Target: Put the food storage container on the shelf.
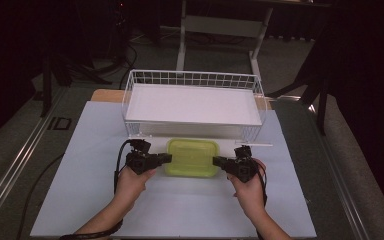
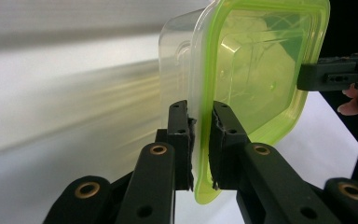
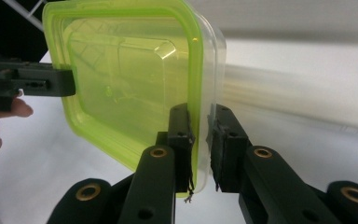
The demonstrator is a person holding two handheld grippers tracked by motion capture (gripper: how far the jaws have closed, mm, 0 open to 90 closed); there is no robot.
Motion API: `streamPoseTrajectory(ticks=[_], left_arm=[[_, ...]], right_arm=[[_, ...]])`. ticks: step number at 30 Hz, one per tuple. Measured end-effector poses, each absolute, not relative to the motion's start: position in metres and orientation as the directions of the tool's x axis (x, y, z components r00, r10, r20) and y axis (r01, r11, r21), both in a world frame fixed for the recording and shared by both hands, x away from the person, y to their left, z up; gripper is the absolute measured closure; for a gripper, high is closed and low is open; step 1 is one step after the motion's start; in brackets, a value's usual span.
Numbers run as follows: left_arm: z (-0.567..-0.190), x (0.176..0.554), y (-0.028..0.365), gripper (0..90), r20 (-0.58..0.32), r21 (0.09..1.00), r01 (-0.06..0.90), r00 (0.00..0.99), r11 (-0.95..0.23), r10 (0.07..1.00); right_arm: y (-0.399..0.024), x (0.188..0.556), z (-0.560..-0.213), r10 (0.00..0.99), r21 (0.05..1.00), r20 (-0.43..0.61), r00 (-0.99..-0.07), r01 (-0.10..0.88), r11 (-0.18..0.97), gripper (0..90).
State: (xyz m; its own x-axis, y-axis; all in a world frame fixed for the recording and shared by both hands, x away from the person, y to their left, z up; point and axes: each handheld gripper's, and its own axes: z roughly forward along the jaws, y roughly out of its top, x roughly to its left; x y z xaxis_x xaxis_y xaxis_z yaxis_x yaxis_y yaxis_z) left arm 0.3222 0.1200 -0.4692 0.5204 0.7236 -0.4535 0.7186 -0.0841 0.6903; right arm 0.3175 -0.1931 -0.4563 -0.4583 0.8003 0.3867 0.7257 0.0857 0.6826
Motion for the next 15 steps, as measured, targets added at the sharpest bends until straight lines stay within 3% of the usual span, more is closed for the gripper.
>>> streamPoseTrajectory(ticks=[15], left_arm=[[-0.485,0.346,0.115,81.0,-0.433,0.695,0.716,0.492,-0.068,0.756]], right_arm=[[-0.187,0.343,-0.47,0.835,0.694,0.347,-0.426,0.716,0.077,79.6]])
